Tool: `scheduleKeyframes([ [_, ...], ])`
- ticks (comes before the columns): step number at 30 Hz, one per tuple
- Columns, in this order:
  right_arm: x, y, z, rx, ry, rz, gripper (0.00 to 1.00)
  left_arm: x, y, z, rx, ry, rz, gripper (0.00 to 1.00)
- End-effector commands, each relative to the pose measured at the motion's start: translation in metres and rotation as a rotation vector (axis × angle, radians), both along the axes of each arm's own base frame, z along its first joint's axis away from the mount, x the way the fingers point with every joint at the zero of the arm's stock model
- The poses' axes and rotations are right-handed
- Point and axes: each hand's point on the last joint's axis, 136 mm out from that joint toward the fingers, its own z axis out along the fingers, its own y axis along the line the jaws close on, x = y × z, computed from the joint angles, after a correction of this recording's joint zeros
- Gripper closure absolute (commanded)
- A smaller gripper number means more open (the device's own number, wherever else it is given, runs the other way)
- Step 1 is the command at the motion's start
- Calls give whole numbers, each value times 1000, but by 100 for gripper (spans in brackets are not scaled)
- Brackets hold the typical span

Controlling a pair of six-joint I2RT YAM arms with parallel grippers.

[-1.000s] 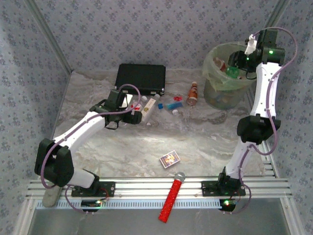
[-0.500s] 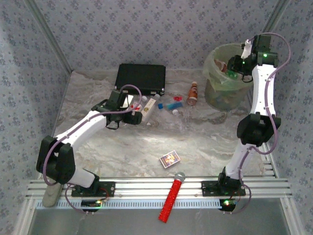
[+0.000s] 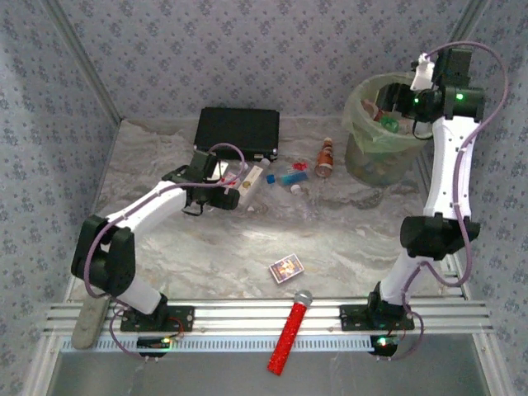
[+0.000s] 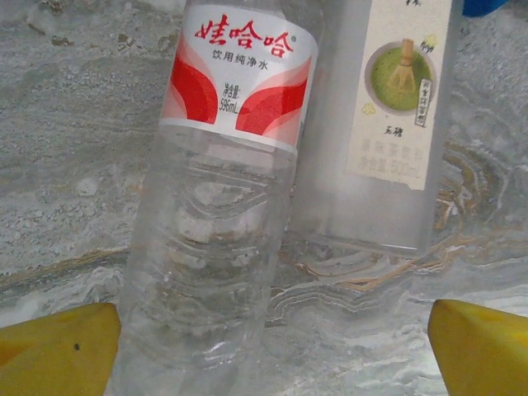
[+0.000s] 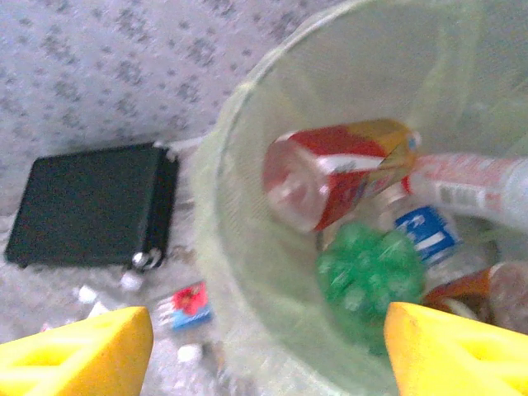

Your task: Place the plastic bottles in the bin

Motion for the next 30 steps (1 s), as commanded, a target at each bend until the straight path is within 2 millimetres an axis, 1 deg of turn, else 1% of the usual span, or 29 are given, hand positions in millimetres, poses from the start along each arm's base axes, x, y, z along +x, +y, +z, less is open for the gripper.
scheduleKeyframes([
  [1, -25, 27, 20, 67, -42, 73, 24, 7, 8, -4, 6, 10, -31, 7],
  [4, -46, 45, 24, 47, -46, 107, 24, 4, 15, -11, -69, 72, -33, 7],
  [8, -69, 62, 28, 30, -47, 142, 23, 1, 23, -19, -72, 95, -46, 7],
  [11, -80, 70, 33, 38, -65, 160, 23, -5, 21, -31, -67, 150, -79, 6],
  [13, -87, 75, 38, 45, -79, 171, 23, -6, 24, -41, -40, 178, -78, 6],
  [17, -97, 83, 45, 65, -104, 196, 22, -6, 30, -53, 1, 202, -65, 7],
  [20, -103, 88, 46, 75, -111, 212, 23, -4, 34, -59, 27, 207, -57, 14],
  [23, -103, 89, 42, 75, -97, 213, 22, -2, 34, -62, 37, 210, -63, 26],
  [25, -103, 89, 39, 74, -90, 213, 22, 0, 33, -61, 35, 203, -68, 35],
  [28, -103, 90, 39, 79, -91, 213, 22, 2, 35, -58, 47, 198, -63, 40],
  [30, -103, 92, 43, 85, -104, 222, 22, 2, 37, -53, 58, 192, -55, 45],
])
